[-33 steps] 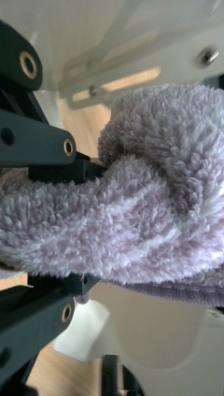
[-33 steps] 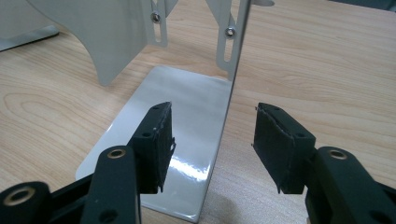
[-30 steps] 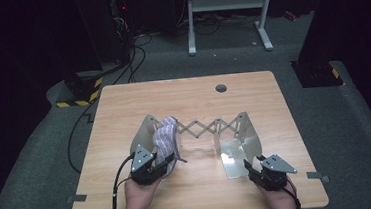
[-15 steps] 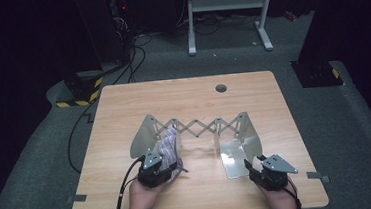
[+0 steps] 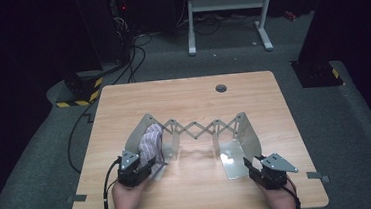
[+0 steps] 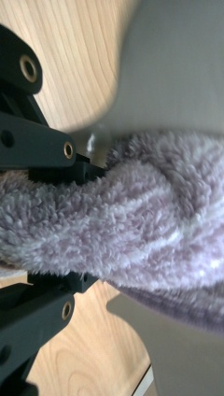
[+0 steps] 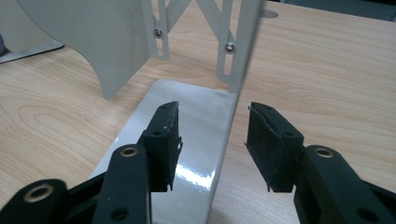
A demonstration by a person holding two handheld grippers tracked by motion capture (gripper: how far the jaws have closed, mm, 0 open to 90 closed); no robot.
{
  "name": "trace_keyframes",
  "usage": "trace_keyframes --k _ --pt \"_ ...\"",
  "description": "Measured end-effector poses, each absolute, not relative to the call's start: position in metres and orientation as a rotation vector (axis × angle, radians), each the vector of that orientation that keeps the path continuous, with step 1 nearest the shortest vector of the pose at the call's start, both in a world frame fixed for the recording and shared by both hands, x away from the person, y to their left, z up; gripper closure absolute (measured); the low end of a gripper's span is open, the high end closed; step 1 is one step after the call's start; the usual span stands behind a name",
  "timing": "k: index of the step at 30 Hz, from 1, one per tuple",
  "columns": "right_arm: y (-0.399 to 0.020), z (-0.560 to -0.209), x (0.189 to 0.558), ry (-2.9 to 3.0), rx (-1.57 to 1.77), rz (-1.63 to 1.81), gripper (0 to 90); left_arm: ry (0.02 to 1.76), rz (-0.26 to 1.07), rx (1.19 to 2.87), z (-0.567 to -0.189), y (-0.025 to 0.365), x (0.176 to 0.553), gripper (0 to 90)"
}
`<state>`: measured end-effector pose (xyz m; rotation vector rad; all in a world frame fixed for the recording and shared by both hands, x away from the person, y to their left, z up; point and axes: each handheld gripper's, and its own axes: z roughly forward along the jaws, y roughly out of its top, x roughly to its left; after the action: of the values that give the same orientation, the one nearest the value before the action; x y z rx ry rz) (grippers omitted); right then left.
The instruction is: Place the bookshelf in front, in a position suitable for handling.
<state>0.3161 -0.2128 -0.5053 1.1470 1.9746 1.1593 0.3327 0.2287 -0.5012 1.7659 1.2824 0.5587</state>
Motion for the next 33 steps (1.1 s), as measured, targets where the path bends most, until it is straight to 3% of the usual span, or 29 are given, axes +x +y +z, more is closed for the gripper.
trace_keyframes --k 16,20,25,33 --pt "-0.189 -0.505 0.317 2.062 1.038 1.177 81.9 1.43 0.623 1.641 -0.501 0.276 0.34 63.5" --pt "-0.181 -0.506 0.316 2.095 1.001 1.185 81.2 1.394 0.605 1.61 -0.493 0.275 0.334 63.5" --pt "-0.182 -0.506 0.315 2.096 1.007 1.213 70.5 1.262 0.635 1.584 -0.466 0.258 0.319 63.4" --pt "-0.19 -0.508 0.313 2.088 1.038 1.219 64.9 1.046 0.669 1.533 -0.421 0.228 0.292 63.4"
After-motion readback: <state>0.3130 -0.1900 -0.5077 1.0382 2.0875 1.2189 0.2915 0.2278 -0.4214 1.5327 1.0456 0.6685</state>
